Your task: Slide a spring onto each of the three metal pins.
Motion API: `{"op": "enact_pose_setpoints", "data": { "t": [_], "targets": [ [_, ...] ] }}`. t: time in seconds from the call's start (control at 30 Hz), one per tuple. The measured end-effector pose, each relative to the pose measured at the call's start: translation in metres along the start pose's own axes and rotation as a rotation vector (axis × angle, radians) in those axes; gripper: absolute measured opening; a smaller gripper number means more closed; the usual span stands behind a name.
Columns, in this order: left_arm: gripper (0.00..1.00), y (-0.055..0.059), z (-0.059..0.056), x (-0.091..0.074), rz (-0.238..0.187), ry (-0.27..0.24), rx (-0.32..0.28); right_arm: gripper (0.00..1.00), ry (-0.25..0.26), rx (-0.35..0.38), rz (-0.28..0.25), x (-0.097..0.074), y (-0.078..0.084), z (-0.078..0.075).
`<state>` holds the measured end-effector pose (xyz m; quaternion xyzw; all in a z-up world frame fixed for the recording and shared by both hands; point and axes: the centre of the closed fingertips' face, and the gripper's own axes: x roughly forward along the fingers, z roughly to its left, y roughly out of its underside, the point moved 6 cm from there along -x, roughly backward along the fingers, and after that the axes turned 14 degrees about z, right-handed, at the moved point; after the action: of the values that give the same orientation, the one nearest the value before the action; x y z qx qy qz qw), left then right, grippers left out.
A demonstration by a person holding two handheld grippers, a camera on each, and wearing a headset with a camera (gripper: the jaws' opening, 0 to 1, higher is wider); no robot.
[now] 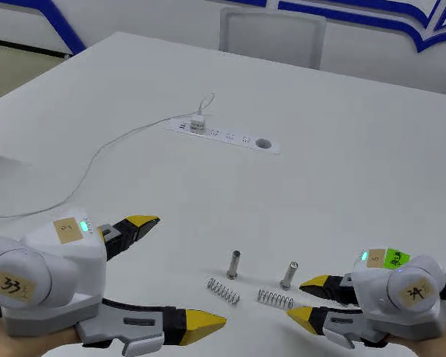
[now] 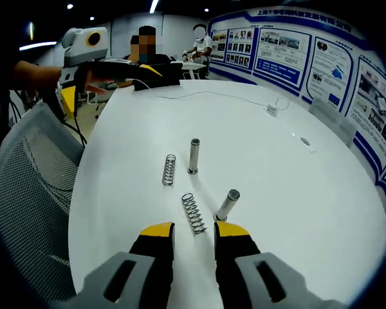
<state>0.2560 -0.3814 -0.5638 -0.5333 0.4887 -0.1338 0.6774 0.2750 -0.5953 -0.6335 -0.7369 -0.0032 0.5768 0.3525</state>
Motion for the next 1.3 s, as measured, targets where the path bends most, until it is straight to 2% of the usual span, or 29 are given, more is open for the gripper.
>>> {"op": "enact_pose_setpoints", "data": {
  "t": [0.07,0.2,0.37,0.6,0.87,0.93,1.3],
  "targets": [
    [1.0,-0.001,-0.001,0.0,-0.01,0.022,-0.007,0.25,-0.008,-0.008,0.011,0.004,0.001,0.0],
    [1.0,0.001,0.001,0.001,0.007,0.021,-0.003,0.25,-0.022,-0.044,0.04,0.011,0.003,0.0],
    [0.99,0.001,0.001,0.003,0.004,0.031,-0.029,0.24,-0.031,-0.03,0.046,0.018,0.003,-0.004],
    [0.99,0.003,0.0,0.005,0.026,0.041,-0.018,0.23,-0.053,-0.01,0.055,0.026,0.0,-0.007],
    [0.98,0.003,0.0,0.007,0.03,0.046,-0.029,0.17,-0.089,-0.007,0.06,0.028,0.002,-0.005],
    [0.98,0.001,0.0,0.007,0.019,0.055,-0.04,0.15,-0.103,0.004,0.059,0.028,0.003,-0.004],
    [0.96,-0.009,-0.002,0.008,0.009,0.064,-0.011,0.12,-0.095,-0.02,0.087,0.025,0.004,0.004]
  ]
}}
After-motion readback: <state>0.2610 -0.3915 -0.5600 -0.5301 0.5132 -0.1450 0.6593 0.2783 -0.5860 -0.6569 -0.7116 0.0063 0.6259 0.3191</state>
